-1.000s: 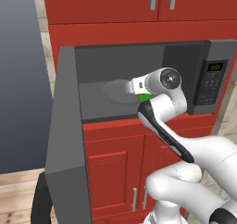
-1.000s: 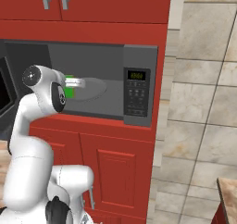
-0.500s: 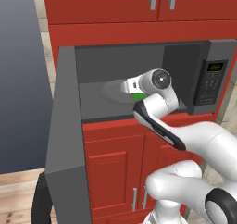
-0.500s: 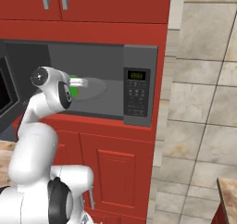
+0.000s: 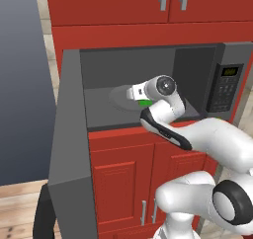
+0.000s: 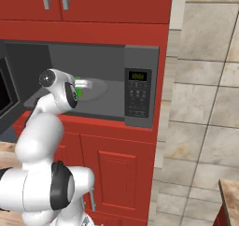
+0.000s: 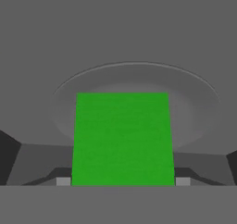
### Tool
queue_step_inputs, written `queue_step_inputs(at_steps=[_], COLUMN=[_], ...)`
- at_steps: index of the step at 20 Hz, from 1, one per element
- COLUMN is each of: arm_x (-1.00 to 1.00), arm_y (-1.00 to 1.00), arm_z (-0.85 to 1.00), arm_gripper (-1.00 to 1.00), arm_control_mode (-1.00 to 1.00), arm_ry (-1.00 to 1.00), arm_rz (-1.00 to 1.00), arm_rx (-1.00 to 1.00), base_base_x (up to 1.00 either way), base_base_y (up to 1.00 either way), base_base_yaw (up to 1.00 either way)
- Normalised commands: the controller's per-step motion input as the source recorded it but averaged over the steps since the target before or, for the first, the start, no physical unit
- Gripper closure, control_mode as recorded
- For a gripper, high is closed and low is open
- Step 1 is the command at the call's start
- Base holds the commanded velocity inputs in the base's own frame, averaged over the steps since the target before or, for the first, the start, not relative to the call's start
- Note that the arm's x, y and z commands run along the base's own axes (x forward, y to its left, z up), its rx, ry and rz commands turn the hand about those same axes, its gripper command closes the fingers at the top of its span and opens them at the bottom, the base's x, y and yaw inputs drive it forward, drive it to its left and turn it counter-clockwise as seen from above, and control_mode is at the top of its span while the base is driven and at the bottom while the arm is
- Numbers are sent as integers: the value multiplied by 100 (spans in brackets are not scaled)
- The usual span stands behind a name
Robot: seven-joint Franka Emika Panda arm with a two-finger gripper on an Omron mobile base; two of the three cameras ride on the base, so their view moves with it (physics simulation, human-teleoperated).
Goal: Place the sponge inside the microwave to prepare for sanitizing.
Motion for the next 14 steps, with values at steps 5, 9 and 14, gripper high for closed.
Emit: queue_step_inputs(at_steps=[5,9,14], arm_x=[38,38,34], arm_y=[0,0,0], arm_z=[-17,-13,-14], arm_gripper=[100,100,100], arm_control_mode=[-100,-100,-100], arm_ry=[0,0,0], arm_rz=[0,0,0], arm_rx=[0,0,0], base_base_x=[0,0,0], base_base_y=[0,0,0], base_base_yaw=[0,0,0])
